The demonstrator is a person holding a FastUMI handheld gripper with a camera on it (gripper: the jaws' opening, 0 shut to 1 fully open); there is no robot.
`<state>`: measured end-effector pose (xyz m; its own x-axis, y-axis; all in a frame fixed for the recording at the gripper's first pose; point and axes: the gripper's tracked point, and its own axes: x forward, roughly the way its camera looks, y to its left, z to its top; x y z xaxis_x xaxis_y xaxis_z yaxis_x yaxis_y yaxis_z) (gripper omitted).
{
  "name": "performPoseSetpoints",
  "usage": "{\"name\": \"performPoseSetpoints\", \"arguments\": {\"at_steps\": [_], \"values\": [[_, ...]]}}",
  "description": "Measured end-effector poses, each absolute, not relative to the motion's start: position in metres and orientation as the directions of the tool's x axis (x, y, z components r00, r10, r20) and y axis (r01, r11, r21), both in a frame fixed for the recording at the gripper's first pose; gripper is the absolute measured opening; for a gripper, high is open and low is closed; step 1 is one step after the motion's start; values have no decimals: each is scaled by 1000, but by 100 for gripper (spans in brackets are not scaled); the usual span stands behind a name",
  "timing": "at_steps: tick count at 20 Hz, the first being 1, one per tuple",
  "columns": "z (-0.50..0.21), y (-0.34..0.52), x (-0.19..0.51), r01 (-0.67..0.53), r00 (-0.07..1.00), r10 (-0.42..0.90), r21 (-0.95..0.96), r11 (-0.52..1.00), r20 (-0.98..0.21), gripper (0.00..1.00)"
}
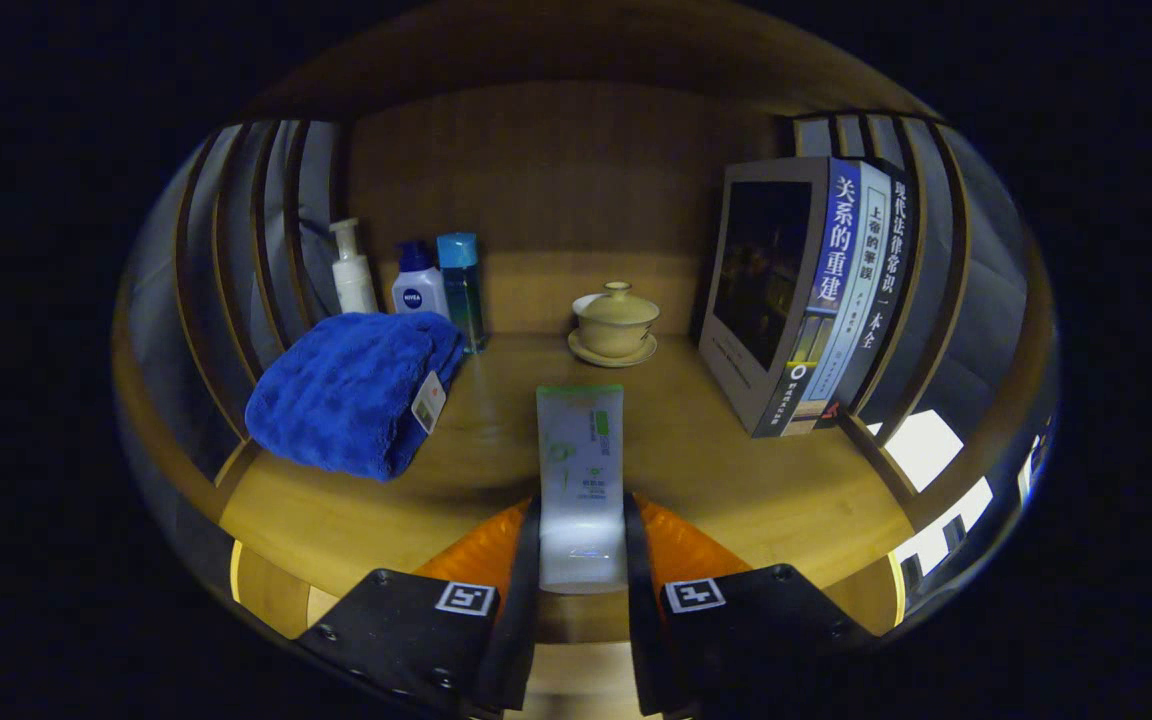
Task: Pull open the drawer, take out the items inside it, and place them on the countertop above the cabinet.
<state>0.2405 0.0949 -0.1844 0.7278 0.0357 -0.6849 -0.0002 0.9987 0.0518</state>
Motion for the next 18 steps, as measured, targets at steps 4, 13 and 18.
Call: {"name": "performPoseSetpoints", "arguments": {"at_steps": [4, 13, 18], "values": [[-194, 100, 236, -20, 713, 43, 40, 999, -700, 49], [-196, 100, 238, 12, 743, 39, 72, 997, -669, 73], [-186, 103, 239, 0, 774, 49, 77, 997, -631, 100]]}}
